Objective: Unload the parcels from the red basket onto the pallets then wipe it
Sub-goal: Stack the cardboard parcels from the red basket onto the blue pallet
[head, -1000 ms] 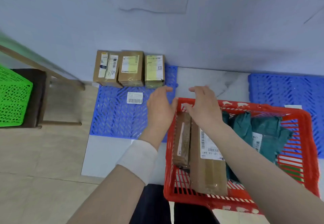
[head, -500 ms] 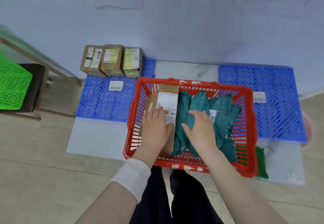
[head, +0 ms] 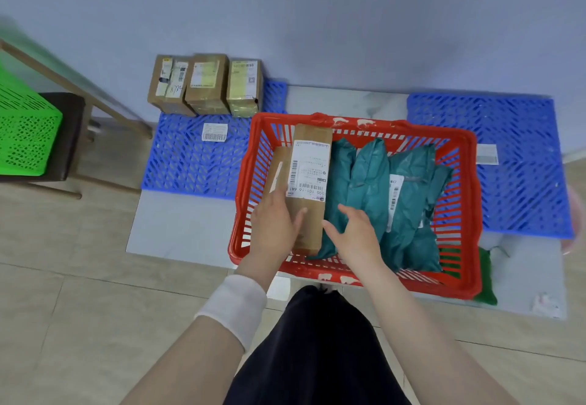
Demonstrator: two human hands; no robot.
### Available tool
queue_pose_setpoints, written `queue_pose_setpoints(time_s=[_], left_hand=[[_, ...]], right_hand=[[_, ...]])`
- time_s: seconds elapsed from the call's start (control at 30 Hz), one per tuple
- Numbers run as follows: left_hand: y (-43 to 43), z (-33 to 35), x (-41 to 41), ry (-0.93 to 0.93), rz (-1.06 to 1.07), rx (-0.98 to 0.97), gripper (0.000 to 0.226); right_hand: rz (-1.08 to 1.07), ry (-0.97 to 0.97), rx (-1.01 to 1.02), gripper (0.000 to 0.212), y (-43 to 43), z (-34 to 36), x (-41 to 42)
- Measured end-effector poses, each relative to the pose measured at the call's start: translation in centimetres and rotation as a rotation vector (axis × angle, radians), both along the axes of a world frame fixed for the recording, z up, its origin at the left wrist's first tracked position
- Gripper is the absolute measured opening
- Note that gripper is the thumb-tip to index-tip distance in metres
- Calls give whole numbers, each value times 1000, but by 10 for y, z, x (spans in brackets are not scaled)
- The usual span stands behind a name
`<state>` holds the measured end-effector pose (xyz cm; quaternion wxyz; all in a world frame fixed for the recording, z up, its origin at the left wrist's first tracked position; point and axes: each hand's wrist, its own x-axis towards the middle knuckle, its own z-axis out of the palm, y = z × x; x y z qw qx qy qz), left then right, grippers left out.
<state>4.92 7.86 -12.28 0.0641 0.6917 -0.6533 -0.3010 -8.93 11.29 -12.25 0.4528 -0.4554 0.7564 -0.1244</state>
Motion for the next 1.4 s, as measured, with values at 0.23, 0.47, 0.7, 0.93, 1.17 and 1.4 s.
queue_pose_setpoints(time_s=[0.23, 0.47, 0.7, 0.93, 1.17, 1.4], left_hand=[[-18, -25, 8, 514, 448, 458, 55], [-11, -28, 10, 744, 576, 475, 41], [16, 15, 7, 816, 577, 411, 58], [31, 54, 27, 886, 585, 279, 61], [33, 86, 88, 933, 559, 287, 59], [23, 94, 204, 864, 350, 368, 71]], right_hand=[[-280, -382, 159, 67, -13, -43, 15], [-328, -495, 118, 49, -14, -38, 17], [-356, -577, 38, 52, 17, 5, 8], [-327, -705, -38, 63, 23, 37, 19], [-326, -868, 2, 63, 2, 60, 67], [-391, -896, -31, 54, -52, 74, 141]])
